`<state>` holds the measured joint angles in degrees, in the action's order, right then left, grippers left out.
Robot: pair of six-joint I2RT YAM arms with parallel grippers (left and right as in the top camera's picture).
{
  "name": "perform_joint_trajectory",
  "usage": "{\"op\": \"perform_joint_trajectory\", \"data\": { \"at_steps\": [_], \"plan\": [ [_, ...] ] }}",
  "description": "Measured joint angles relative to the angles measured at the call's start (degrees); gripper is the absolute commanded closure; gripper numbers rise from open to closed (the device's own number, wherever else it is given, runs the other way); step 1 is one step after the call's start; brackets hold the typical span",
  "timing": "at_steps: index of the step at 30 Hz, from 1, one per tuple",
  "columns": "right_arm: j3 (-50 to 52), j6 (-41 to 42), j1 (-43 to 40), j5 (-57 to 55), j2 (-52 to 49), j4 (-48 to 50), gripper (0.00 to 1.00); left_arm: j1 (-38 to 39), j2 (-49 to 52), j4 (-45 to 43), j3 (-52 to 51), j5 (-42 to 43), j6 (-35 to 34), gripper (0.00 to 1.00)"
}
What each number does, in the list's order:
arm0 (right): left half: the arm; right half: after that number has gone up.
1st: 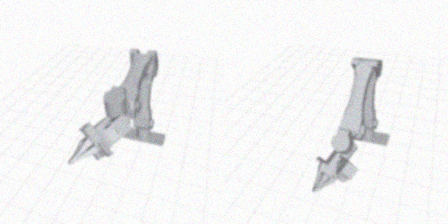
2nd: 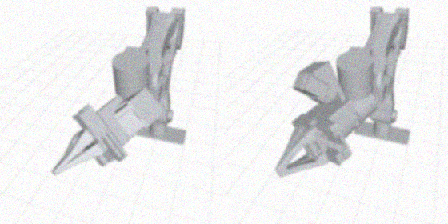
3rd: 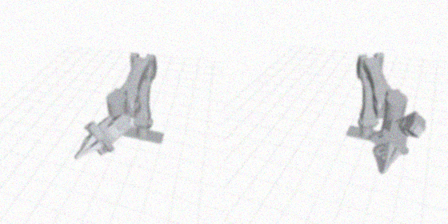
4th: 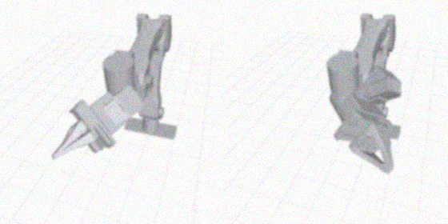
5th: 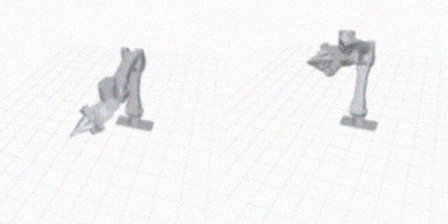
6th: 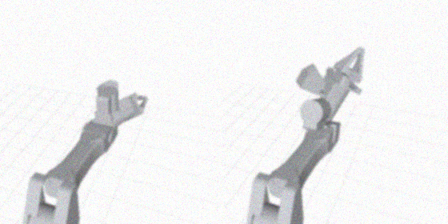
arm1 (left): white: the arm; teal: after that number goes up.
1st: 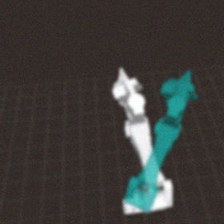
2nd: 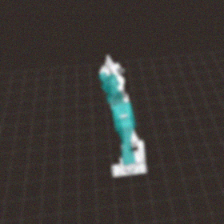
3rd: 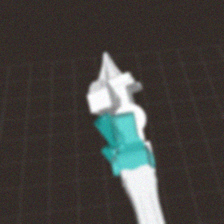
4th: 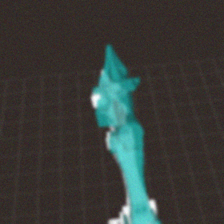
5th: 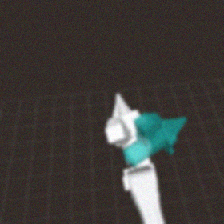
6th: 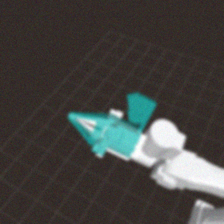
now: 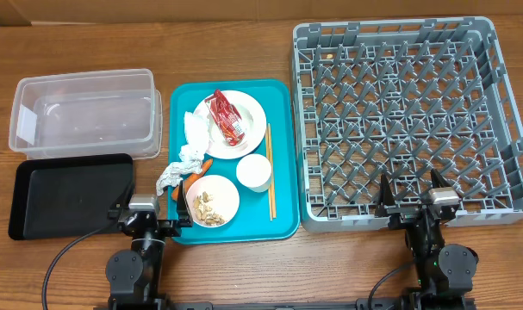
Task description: Sort waste into correct bins and load items into the dishwasher
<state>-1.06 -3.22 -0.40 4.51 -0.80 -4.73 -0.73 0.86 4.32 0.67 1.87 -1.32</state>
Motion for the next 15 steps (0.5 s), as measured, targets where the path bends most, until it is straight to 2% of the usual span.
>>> {"op": "perform_joint_trajectory", "data": {
  "at_steps": [7,11,15],
  "plan": [
    [0.0,0.0,0.0,0.0,0.0,0.0,0.00,0.0,0.0,-4.1,0.1,1.9,0.0,0.00],
    [0.0,0.0,0.0,0.0,0.0,0.0,0.00,0.0,0.0,1.8,3.4,4.4,0.0,0.00],
    [0.0,0.0,0.0,0.0,0.0,0.0,0.00,0.0,0.6,8.3,11.7,6.1,0.0,0.00]
  ]
}}
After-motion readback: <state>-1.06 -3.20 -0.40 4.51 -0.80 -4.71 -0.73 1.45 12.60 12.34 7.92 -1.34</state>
